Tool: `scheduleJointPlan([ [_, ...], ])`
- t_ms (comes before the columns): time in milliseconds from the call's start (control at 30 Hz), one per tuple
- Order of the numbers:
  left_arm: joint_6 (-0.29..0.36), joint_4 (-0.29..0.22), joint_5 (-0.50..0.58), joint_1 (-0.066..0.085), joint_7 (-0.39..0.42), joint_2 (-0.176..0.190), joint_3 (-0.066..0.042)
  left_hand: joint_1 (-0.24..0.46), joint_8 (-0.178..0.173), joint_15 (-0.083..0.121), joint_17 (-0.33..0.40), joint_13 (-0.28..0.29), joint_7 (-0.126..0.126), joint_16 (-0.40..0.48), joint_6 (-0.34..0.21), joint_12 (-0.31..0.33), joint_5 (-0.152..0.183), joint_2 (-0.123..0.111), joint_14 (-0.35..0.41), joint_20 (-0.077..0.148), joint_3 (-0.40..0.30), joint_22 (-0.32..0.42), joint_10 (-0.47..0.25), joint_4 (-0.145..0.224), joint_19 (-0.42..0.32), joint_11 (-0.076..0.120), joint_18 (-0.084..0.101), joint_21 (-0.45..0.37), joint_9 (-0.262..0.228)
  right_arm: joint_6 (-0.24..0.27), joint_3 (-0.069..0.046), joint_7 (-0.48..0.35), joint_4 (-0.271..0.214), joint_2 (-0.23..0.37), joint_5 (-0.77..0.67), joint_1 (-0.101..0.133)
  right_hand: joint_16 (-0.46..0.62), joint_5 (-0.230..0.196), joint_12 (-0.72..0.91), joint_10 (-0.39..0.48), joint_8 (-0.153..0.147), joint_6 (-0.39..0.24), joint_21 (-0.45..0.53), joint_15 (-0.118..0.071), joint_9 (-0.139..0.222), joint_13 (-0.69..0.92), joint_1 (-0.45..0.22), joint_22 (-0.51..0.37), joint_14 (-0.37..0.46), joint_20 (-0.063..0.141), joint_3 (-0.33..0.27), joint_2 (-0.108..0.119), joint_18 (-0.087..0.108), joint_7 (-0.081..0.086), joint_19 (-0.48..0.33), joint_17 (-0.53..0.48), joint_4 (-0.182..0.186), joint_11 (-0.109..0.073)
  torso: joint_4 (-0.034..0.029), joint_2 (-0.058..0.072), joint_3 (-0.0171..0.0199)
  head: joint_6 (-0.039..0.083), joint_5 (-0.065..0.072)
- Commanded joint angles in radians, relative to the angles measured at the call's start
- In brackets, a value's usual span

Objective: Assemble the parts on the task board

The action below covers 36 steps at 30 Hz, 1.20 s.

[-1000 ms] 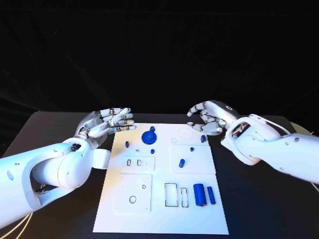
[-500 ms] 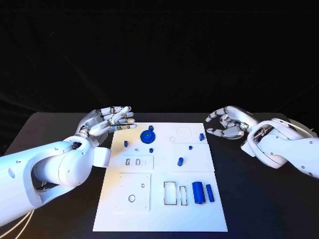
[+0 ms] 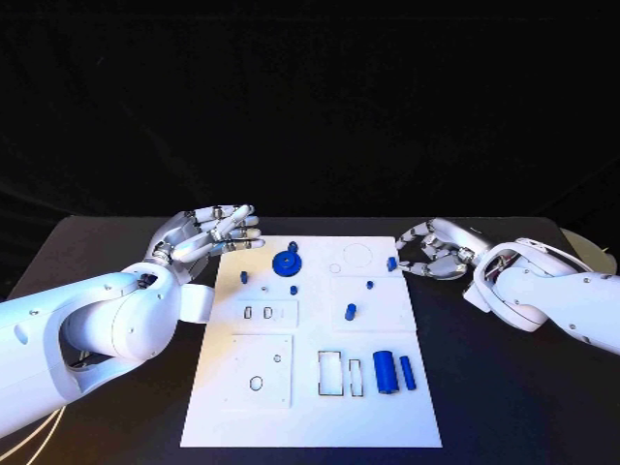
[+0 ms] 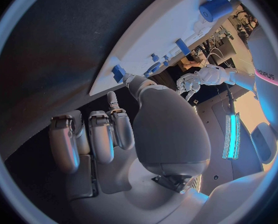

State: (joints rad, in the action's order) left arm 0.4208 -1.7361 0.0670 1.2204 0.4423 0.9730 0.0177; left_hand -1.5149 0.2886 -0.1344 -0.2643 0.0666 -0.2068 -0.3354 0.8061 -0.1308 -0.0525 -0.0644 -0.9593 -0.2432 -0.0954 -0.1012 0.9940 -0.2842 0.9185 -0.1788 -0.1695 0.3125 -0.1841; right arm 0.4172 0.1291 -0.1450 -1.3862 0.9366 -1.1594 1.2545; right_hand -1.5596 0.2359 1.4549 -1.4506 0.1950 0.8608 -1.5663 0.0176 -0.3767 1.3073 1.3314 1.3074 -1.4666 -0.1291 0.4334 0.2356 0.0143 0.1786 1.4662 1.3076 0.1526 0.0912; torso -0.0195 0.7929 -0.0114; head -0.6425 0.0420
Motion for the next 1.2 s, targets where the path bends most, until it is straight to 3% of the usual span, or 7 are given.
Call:
scheduleJointPlan([
  [33, -0.022, -0.001, 0.002, 0.002, 0.004, -0.002, -0.001, -0.011, -0.004, -0.001, -0.001, 0.002, -0.024, 0.006, 0.001, 0.005, 0.002, 0.001, 0.004, -0.005, -0.006, 0.001, 0.008, 0.003, 0.003, -0.001, -0.015, -0.005, 0.000, -0.034, 0.001, -0.009, 0.008, -0.011, 0.000, -0.004, -0.004, -0.006, -0.005, 0.000, -0.006, -0.006, -0.005, 0.006, 0.001, 0.130, 0.010, 0.263, -0.098, 0.000, -0.001, -0.002, -0.014, 0.001, 0.105, 0.236, -0.005, 0.003, -0.0003, -0.001, -0.0009, -0.003, -0.004],
  [167, -0.022, 0.000, 0.002, 0.002, 0.004, -0.002, -0.001, -0.013, -0.003, -0.001, -0.001, 0.002, -0.024, 0.006, 0.001, 0.006, 0.002, 0.001, 0.004, -0.005, -0.006, 0.002, 0.009, 0.003, 0.004, 0.000, -0.015, -0.005, 0.000, -0.037, 0.001, -0.006, 0.015, -0.022, -0.001, -0.009, -0.004, -0.005, -0.003, -0.002, -0.006, -0.005, -0.005, 0.006, 0.000, 0.132, 0.012, 0.263, -0.098, -0.001, 0.000, -0.004, -0.014, 0.001, 0.105, 0.237, -0.006, 0.004, 0.0007, -0.001, -0.0011, -0.009, -0.008],
  [633, -0.020, 0.000, 0.002, 0.002, 0.003, 0.001, -0.001, -0.013, -0.003, -0.001, -0.001, 0.002, -0.024, 0.006, 0.001, 0.006, 0.002, 0.001, 0.004, -0.005, -0.006, 0.002, 0.009, 0.003, 0.004, 0.000, -0.015, -0.005, 0.000, -0.047, 0.001, 0.004, 0.031, -0.042, -0.003, -0.014, -0.005, -0.004, 0.003, -0.007, 0.000, 0.013, -0.005, 0.006, -0.004, 0.138, 0.013, 0.263, -0.098, -0.002, 0.005, -0.015, -0.014, 0.000, 0.105, 0.239, -0.007, 0.003, 0.0017, -0.002, -0.0010, -0.011, -0.011],
  [1200, -0.019, 0.000, 0.002, 0.002, 0.001, 0.003, -0.001, -0.015, -0.004, -0.001, -0.002, 0.001, -0.024, 0.007, 0.001, 0.007, 0.002, 0.001, 0.004, -0.004, -0.006, 0.002, 0.009, 0.004, 0.004, 0.000, -0.015, -0.006, 0.001, -0.052, 0.001, 0.013, 0.051, -0.060, -0.007, -0.019, -0.006, -0.007, 0.018, -0.022, 0.030, 0.073, -0.005, -0.005, -0.018, 0.153, 0.015, 0.263, -0.099, 0.006, 0.021, -0.042, -0.014, -0.018, 0.105, 0.243, -0.012, -0.012, 0.0018, -0.002, 0.0002, -0.014, -0.012],
])
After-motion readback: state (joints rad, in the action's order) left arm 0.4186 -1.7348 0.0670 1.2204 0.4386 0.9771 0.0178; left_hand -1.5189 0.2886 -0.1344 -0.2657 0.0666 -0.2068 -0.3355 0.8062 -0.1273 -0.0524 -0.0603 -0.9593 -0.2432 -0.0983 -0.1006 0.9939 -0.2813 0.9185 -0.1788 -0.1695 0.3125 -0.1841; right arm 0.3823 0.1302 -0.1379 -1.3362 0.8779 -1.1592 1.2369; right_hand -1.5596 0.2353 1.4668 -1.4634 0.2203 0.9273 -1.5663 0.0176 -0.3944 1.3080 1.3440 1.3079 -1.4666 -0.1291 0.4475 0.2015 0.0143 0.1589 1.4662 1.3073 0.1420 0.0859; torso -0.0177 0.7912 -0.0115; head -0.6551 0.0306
